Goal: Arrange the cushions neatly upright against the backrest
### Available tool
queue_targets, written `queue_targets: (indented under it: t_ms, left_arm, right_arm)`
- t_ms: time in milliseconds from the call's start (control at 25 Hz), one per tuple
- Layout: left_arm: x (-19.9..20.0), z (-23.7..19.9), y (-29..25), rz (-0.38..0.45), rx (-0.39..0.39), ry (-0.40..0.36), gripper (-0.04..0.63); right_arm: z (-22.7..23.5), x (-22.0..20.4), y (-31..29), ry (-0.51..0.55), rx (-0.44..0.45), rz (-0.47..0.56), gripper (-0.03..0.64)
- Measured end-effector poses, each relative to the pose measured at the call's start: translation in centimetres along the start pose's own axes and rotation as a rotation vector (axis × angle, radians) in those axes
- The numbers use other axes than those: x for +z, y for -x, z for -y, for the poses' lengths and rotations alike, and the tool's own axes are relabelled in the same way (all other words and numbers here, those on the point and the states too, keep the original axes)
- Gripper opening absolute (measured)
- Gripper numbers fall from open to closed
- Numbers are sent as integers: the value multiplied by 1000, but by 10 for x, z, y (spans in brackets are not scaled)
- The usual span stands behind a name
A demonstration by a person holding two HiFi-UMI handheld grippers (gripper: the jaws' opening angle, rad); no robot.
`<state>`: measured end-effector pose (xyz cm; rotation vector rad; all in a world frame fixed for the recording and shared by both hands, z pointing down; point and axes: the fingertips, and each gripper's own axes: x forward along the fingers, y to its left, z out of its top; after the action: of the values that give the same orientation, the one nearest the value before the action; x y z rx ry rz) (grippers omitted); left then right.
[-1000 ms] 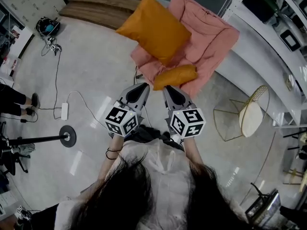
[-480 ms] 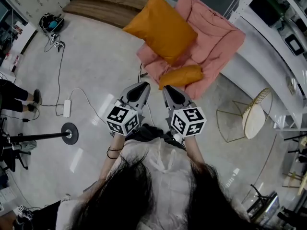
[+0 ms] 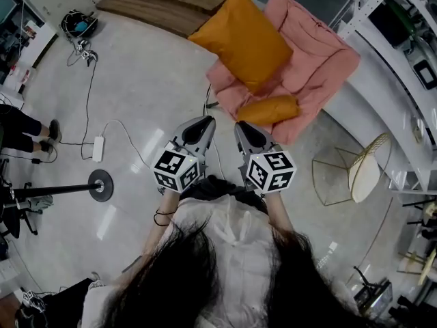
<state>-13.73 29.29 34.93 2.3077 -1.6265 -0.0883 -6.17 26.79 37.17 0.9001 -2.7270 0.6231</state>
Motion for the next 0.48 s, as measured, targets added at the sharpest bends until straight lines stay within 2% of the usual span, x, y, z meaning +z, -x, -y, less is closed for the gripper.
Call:
queue_targets:
  t_ms: [480]
  left_arm:
    - [-4,-21,-11,-5,0,47,34]
  right_arm:
    - [10,0,-19,6,-17,-40,52]
